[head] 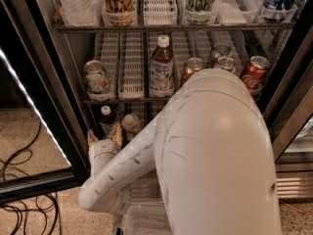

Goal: Pick blue plastic bottle from bottom shelf of fridge

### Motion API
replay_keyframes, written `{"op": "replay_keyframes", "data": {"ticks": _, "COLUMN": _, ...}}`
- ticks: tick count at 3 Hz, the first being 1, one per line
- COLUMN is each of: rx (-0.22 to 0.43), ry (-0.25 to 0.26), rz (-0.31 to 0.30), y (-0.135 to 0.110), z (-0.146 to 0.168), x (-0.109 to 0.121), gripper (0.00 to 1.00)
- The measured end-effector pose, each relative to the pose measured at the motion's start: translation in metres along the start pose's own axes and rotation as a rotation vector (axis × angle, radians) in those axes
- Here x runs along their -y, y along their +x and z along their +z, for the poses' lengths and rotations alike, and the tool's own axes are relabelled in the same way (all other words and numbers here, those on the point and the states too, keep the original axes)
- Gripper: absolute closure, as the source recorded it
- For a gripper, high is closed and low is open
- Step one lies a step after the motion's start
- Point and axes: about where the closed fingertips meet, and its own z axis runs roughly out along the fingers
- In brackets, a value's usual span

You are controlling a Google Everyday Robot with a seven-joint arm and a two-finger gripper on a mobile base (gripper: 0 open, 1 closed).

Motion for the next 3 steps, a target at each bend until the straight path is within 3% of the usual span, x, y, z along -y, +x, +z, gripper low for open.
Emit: {"op": "replay_keyframes", "data": {"ticks": 3, "rx": 0.045, "ry": 0.044, "rz": -0.018, "y": -0.011, "z": 0.025, "x": 0.002, "gripper": 0.33}}
